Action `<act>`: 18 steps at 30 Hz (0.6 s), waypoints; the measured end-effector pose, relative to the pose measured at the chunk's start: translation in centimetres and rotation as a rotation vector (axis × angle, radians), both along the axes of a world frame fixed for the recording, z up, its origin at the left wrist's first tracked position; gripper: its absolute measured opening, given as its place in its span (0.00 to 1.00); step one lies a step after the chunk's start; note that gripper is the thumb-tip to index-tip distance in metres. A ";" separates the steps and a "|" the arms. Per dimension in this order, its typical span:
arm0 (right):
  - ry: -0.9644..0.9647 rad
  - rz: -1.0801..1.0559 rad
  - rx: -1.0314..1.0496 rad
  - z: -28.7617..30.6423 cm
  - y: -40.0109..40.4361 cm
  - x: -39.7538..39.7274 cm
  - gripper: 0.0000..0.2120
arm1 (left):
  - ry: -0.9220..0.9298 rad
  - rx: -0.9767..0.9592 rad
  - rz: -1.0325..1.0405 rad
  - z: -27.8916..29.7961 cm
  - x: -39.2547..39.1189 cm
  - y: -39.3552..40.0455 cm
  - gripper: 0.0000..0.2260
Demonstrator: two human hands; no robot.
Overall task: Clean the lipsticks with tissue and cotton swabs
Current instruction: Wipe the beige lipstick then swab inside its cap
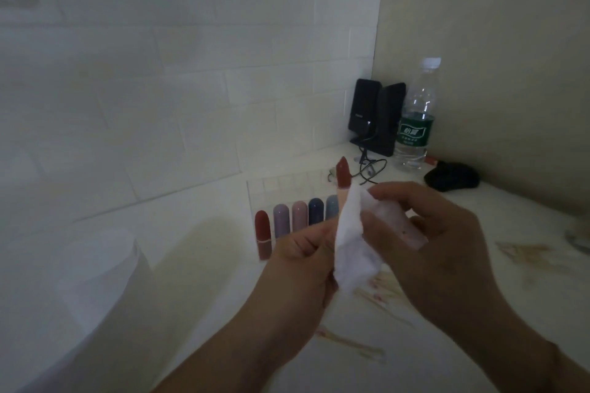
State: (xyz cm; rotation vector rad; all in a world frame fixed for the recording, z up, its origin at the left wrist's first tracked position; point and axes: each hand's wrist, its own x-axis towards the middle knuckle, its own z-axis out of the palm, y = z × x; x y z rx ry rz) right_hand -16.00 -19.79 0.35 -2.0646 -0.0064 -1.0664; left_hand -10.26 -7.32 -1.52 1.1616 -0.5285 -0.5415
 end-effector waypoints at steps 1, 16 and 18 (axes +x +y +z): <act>-0.028 0.012 0.029 -0.2 0.2 0.1 0.12 | -0.069 0.065 0.011 -0.2 0.1 0.0 0.28; 0.246 0.233 0.394 -0.5 0.7 0.1 0.15 | 0.004 -0.024 -0.120 0.2 0.3 0.9 0.18; 0.260 0.201 0.366 -0.3 1.0 0.1 0.15 | -0.087 0.049 -0.074 0.2 0.4 0.8 0.25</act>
